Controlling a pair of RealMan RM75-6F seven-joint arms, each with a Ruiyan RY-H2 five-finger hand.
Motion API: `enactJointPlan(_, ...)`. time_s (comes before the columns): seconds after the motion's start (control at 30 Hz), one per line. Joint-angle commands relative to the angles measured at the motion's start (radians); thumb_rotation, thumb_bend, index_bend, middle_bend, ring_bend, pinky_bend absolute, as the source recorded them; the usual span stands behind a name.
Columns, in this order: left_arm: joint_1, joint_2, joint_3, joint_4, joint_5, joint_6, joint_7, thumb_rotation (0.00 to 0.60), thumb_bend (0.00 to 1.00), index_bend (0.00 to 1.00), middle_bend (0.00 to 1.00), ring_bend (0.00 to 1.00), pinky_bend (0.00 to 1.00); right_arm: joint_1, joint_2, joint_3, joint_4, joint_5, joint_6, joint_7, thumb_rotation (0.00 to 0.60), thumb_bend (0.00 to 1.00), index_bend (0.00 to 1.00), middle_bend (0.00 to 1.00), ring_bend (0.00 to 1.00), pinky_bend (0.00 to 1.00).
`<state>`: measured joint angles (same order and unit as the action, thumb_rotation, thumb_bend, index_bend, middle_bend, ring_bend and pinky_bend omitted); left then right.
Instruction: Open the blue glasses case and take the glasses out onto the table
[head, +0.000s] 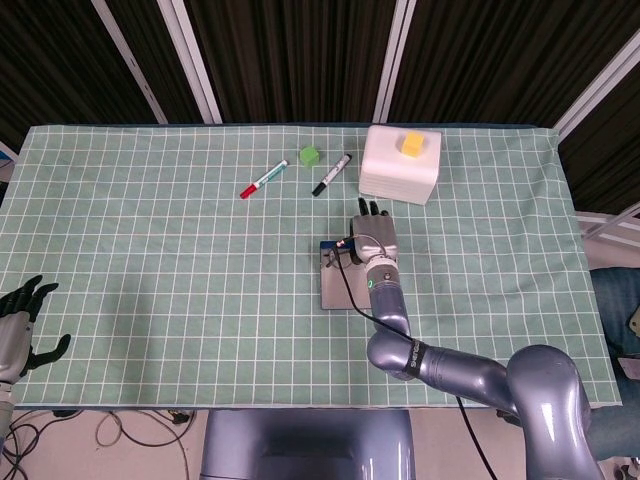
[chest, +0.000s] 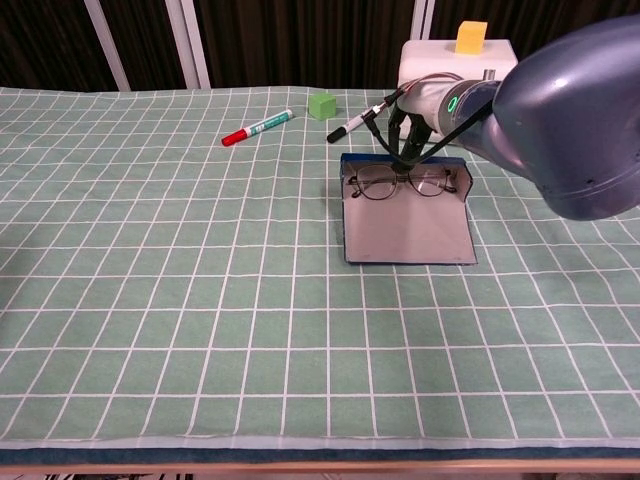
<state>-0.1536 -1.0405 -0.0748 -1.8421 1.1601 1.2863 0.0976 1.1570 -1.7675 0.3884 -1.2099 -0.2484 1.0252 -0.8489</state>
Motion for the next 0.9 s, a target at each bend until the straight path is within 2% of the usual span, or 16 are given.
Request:
enactJointPlan(0.03, 0.0, 0.0, 0.0, 0.0, 0.0, 0.0, 0.001, 0.6, 0.32, 0.14, 0.0, 0.0, 0.0, -0.01, -0.015, 0.0, 0.018, -0.035, -0.001, 0.03, 0.6, 0.47, 0.56, 0.04, 0.0, 0.19)
enactJointPlan(0.63, 0.0, -0.001, 0.0, -0.001, -0.005, 0.002, 0.005, 0.6, 0.32, 0.14, 0.0, 0.0, 0.0, -0.044, -0.069, 0.019, 0.077, -0.258, 0.071, 0.188, 0.6, 0.47, 0.57, 0.04, 0.0, 0.19)
enactJointPlan(0.9, 0.0, -0.001, 0.0, -0.002, -0.007, 0.003, 0.008, 0.6, 0.32, 0.14, 0.0, 0.0, 0.0, -0.056, -0.107, 0.013, 0.119, -0.347, 0.133, 0.204, 0.6, 0.47, 0.57, 0.04, 0.0, 0.19)
